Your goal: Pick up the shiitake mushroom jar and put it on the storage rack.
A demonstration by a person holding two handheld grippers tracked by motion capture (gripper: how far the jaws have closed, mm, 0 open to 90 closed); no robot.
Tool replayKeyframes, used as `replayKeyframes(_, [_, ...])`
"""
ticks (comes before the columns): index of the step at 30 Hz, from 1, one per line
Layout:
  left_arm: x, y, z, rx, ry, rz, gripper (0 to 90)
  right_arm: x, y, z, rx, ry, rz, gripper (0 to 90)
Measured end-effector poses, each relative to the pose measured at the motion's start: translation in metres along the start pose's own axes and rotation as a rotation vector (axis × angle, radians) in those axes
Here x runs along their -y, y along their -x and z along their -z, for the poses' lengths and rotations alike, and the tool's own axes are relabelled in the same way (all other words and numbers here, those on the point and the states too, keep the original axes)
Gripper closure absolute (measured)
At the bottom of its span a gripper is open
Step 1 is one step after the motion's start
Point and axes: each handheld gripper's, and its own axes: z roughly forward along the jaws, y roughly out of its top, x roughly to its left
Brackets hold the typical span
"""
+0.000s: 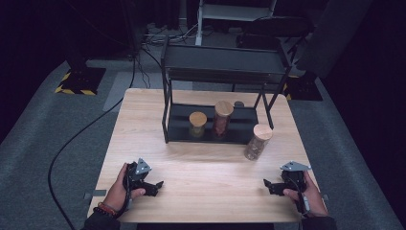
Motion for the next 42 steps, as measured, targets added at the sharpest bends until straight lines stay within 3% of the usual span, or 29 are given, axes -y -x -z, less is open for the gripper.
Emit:
replayKeyframes(21, [0.000, 0.000, 0.000, 0.000, 0.000, 0.000, 0.2, -0.030, -0.008, 0.014, -0.008, 0.065, -0.018, 3.1])
replayKeyframes(42, [0.000, 0.000, 0.000, 0.000, 0.000, 0.000, 0.2, -0.062, -0.008, 0.011, -0.027, 0.097, -0.045, 3.0])
